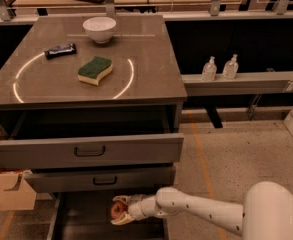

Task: Place apple into bottom drawer

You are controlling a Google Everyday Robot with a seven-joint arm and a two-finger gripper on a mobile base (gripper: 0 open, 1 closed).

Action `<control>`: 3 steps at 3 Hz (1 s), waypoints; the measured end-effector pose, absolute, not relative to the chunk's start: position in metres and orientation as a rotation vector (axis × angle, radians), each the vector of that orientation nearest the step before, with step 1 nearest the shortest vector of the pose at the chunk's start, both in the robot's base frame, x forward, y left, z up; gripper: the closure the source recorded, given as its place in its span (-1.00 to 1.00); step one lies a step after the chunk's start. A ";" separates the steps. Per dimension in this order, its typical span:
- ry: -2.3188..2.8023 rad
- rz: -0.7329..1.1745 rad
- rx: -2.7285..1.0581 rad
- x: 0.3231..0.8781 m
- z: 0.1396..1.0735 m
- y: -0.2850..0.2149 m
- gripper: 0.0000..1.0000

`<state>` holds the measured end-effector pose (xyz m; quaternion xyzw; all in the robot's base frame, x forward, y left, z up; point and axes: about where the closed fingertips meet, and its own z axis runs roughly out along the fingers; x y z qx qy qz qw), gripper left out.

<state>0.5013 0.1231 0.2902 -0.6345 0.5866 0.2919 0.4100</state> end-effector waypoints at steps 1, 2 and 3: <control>1.483 0.780 -1.568 0.494 0.261 0.125 1.00; 1.493 0.794 -1.542 0.492 0.237 0.127 1.00; 1.522 0.774 -1.532 0.496 0.215 0.129 1.00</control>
Offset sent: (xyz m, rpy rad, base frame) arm -0.0091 0.0034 -0.0845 0.0622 0.0575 -0.0412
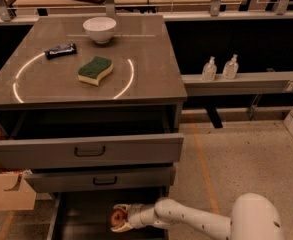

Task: Place apple into bottom drawer

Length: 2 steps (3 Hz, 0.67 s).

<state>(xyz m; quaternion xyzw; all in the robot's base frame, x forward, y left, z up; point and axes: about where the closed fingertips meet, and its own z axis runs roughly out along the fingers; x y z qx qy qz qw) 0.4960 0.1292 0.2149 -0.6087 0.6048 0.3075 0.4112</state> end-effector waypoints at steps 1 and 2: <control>1.544 0.763 -1.535 0.499 0.201 0.129 1.00; 1.567 0.772 -1.490 0.506 0.185 0.129 0.63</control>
Offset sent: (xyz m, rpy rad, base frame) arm 0.0233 -0.0051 -0.0519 0.0231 0.0457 -0.0938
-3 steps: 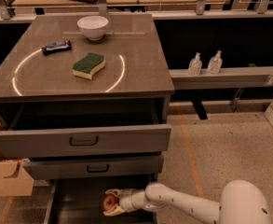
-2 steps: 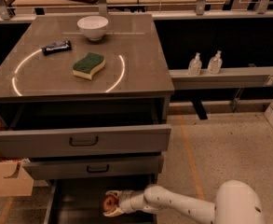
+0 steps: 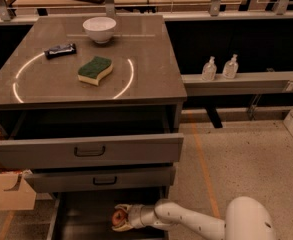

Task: Place apple into bottom drawer

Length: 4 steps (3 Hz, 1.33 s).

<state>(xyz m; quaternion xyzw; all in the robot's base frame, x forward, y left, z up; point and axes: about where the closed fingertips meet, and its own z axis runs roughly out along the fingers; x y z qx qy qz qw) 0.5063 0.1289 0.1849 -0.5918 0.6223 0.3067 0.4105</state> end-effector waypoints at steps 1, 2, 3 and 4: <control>1.584 0.774 -1.457 0.517 0.172 0.131 0.17; 1.596 0.776 -1.447 0.524 0.164 0.134 -0.27; 1.610 0.789 -1.428 0.527 0.160 0.134 -0.74; 1.619 0.791 -1.415 0.528 0.162 0.131 -0.81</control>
Offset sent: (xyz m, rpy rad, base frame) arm 0.0295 0.0038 -0.0303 0.0077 0.0274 -0.0521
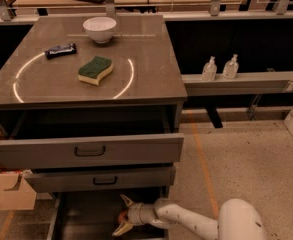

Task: Place apple into bottom drawer

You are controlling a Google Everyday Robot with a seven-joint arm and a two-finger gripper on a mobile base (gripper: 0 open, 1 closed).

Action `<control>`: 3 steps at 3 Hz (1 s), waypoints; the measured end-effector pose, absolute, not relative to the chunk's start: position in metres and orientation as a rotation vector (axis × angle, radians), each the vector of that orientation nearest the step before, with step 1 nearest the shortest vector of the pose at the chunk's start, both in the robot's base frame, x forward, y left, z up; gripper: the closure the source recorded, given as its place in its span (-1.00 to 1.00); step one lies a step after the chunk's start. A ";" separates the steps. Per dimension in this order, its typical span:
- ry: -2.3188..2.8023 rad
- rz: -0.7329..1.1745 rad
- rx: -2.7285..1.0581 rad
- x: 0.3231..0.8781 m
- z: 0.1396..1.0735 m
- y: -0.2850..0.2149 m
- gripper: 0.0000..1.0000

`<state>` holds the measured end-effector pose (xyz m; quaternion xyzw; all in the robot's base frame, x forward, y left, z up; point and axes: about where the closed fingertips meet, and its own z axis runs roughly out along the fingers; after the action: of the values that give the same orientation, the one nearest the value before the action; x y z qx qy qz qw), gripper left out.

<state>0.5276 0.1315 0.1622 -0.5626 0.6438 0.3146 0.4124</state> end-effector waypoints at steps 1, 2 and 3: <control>1.627 0.763 -1.394 0.526 0.184 0.116 -0.76; 1.670 0.654 -1.383 0.525 0.227 0.072 -0.29; 1.706 0.572 -1.389 0.520 0.257 0.045 0.19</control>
Offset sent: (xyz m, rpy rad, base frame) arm -0.0053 -0.0917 0.1116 -0.1048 -0.0957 -0.1307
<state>0.5204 0.0452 0.2568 -0.5544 0.6809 0.2283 0.4205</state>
